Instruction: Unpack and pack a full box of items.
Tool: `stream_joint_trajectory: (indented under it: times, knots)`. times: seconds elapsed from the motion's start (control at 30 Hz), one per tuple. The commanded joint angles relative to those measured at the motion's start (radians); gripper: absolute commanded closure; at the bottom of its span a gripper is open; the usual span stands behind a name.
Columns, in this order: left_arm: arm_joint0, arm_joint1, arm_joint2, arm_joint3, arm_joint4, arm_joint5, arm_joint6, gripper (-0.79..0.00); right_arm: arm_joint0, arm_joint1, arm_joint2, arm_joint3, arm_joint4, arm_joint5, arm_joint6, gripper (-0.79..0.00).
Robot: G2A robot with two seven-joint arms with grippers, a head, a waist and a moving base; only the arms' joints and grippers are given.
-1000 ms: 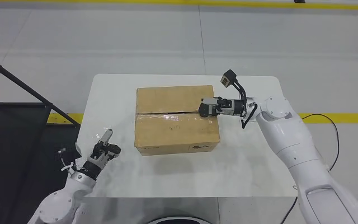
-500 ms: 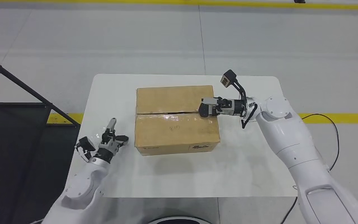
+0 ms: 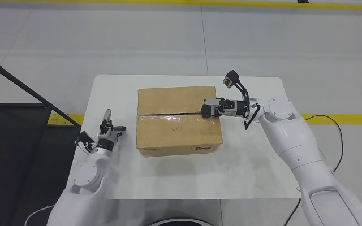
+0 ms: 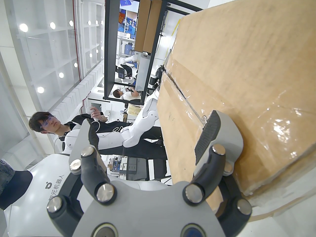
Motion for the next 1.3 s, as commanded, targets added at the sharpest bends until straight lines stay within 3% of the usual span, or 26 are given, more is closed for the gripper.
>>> stream_joint_trajectory:
  times: [0.0,0.6,1.27]
  knots:
    - [0.0,-0.001,-0.01,-0.006,0.012,-0.01,0.01,-0.785,0.0,0.0,0.0,0.0,0.0,0.0,0.0,-0.785]
    - [0.041,-0.016,-0.084,-0.172,0.21,-0.102,0.156,-0.785,0.0,0.0,0.0,0.0,0.0,0.0,0.0,-0.785]
    - [0.03,-0.036,-0.093,-0.347,0.389,-0.071,0.178,-0.785,-0.083,0.027,0.084,-0.115,-0.049,0.128,-0.119,-0.785]
